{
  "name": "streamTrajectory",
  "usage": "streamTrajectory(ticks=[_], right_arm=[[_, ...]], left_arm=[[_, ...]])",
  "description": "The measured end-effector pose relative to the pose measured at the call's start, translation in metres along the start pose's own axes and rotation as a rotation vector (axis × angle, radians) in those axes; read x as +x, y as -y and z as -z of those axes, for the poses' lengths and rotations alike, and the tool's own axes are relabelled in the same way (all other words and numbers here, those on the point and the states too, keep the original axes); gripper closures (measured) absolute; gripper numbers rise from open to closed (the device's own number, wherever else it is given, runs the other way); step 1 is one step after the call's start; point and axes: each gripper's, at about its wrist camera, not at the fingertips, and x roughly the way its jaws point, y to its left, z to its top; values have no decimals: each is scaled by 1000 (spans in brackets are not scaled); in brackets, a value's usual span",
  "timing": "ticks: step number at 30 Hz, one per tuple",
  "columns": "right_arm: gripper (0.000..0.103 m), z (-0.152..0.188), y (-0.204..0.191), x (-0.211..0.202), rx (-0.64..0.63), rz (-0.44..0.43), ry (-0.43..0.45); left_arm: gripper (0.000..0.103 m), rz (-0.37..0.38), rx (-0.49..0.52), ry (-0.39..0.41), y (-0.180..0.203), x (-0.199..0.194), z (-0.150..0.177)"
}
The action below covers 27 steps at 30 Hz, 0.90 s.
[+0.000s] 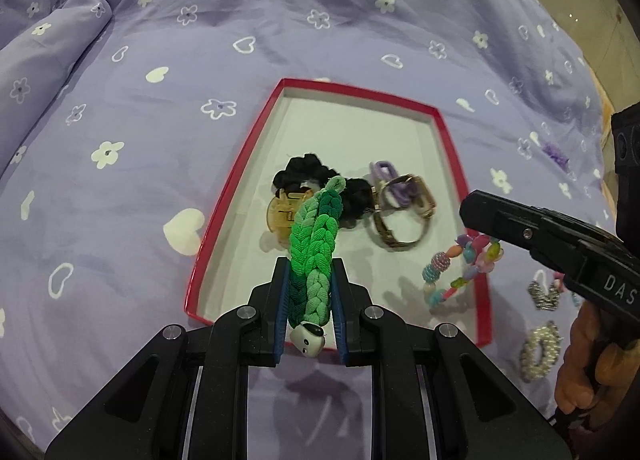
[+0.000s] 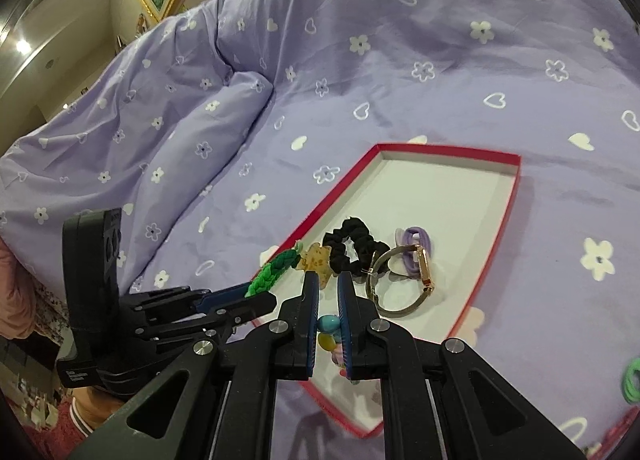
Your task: Organize jewelry
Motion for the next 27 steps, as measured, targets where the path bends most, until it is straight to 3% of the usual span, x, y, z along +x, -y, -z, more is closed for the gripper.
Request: streamTrajectory(ticks=[15,27], right_arm=[[94,20,20,37,-61,113,-135],[93,21,21,40,-75,133,-149]], left_arm=[[86,-29,58,-89,9,39,5],[84,-29,58,-96,11,44,6]])
